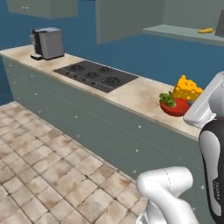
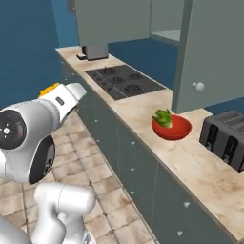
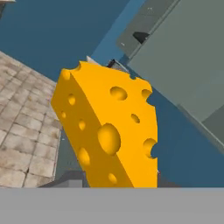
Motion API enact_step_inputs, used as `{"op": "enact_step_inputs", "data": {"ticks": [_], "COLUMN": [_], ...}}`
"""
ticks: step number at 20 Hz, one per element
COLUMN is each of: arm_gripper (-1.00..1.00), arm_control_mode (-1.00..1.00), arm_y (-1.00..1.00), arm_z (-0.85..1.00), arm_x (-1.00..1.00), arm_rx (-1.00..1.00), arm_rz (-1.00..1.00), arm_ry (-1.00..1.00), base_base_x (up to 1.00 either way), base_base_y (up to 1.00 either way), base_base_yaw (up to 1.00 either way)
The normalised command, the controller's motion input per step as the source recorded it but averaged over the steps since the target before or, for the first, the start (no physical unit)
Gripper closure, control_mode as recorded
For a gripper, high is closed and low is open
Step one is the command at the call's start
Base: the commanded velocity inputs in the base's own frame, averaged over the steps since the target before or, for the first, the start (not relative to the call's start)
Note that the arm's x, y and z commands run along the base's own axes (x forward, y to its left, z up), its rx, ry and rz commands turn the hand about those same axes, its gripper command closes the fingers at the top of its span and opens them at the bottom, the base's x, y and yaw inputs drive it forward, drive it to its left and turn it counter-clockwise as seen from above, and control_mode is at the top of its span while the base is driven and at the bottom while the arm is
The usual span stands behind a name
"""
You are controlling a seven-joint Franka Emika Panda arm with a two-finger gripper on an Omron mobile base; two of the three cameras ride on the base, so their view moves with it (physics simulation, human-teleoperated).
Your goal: Pick the cheese from the fridge and the cheese grater from the cabinet and place them next to the salad bowl.
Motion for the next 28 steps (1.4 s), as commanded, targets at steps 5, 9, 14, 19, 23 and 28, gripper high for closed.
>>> {"op": "enact_step_inputs", "data": {"ticks": [5,9,14,19,23,28], "arm_gripper": [1.00,1.00,1.00,1.00,1.00,1.00], "arm_control_mode": [1.00,1.00,1.00,1.00,1.00,1.00], "arm_y": [0.00,0.00,0.00,0.00,0.00,0.00], "arm_z": [0.00,0.00,0.00,0.00,0.00,0.00], "arm_x": [0.00,0.00,0.00,0.00,0.00,0.00], "arm_rx": [0.00,0.00,0.00,0.00,0.00,0.00], "arm_rz": [0.00,0.00,0.00,0.00,0.00,0.00], "arm_ry": [0.00,0.00,0.00,0.00,0.00,0.00], "base_base_x": [0.88,0.70,0.35,0.24,0.51,0.60], "base_base_y": [0.00,0.00,0.00,0.02,0.22,0.42], "base_base_yaw": [-0.38,-0.38,-0.41,-0.44,-0.45,-0.41]}}
